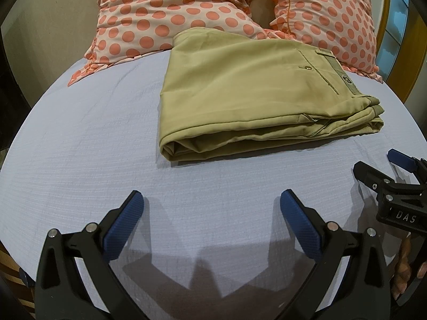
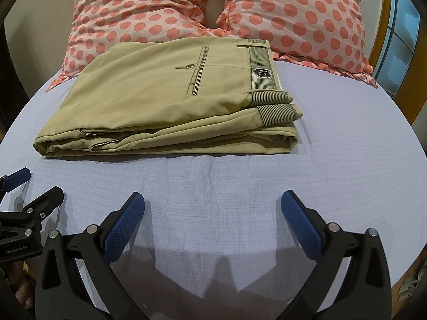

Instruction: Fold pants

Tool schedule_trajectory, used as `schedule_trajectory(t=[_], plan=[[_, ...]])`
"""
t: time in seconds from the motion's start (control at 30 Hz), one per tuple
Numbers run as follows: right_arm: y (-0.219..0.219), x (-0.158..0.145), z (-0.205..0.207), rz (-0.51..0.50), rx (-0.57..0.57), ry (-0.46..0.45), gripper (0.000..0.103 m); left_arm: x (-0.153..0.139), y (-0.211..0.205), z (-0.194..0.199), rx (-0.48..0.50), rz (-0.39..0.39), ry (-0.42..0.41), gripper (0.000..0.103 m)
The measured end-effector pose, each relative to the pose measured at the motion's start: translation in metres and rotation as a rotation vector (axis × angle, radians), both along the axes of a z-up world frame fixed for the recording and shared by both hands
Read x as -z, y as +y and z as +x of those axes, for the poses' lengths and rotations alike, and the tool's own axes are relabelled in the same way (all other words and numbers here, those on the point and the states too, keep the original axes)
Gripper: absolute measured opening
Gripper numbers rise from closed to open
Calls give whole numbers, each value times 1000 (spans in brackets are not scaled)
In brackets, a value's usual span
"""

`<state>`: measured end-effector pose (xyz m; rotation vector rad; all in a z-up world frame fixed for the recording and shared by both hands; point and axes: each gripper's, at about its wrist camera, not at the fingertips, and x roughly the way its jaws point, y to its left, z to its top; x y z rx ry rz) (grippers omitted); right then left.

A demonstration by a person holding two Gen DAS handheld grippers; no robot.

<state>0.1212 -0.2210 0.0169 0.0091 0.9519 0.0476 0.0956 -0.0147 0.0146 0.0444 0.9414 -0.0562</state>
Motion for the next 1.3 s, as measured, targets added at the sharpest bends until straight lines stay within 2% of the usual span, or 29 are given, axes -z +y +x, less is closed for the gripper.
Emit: schedule_trajectory(t=[1.3], plan=[[-1, 0, 1, 1, 4, -5, 102, 0, 1, 1, 7, 0, -2, 101]])
